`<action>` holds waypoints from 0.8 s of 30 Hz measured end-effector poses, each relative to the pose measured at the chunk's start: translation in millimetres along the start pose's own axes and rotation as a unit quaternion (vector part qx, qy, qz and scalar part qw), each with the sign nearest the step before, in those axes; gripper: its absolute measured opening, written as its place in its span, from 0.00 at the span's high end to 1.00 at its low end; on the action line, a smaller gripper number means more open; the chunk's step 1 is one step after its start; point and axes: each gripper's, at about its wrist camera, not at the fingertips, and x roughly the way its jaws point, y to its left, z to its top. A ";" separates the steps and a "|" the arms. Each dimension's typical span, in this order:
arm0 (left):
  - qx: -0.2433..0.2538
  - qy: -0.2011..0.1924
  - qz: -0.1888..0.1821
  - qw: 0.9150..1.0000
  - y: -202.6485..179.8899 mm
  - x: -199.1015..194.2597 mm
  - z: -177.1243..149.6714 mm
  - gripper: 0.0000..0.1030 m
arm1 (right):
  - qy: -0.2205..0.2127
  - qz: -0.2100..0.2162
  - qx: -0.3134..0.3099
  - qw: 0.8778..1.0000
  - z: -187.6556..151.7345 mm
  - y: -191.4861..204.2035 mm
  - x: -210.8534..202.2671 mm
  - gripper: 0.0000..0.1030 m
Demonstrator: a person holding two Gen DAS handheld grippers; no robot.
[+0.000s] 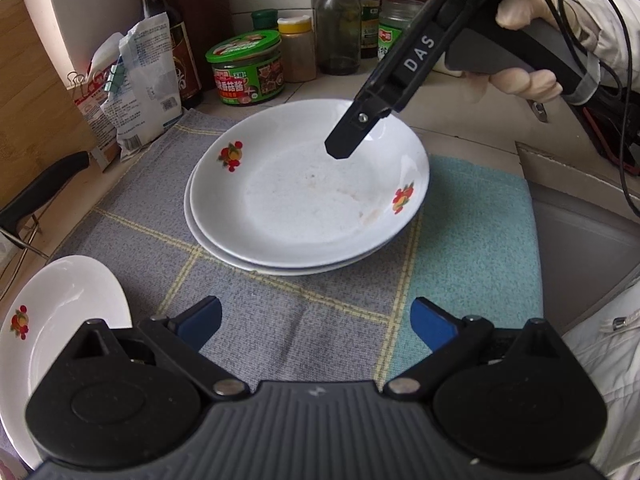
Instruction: Organize plates and bowls
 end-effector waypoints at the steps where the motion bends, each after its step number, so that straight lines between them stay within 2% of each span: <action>1: -0.001 -0.002 0.000 1.000 -0.3 -2.3 -1.6 0.03 | -0.008 -0.002 -0.006 1.000 -1.7 2.2 -2.0 0.03; 4: -0.001 -0.007 0.006 1.000 -0.6 -9.4 -5.8 0.03 | -0.018 0.001 -0.008 1.000 -2.8 8.5 -8.2 0.00; 8: -0.013 -0.023 0.021 0.999 2.3 -22.8 -11.0 0.03 | -0.026 -0.018 -0.023 0.999 -5.5 24.8 -13.8 0.00; 14: -0.060 -0.051 0.073 0.994 10.1 -50.5 -23.2 0.02 | -0.039 -0.050 -0.058 0.996 -13.4 61.7 -18.5 0.00; 19: -0.129 -0.082 0.131 0.979 23.3 -82.5 -41.4 0.02 | -0.050 -0.079 -0.094 0.991 -17.7 105.1 -21.3 0.00; 24: -0.205 -0.103 0.187 0.955 41.1 -113.8 -67.2 0.02 | -0.061 -0.088 -0.109 0.988 -21.7 150.9 -20.0 0.00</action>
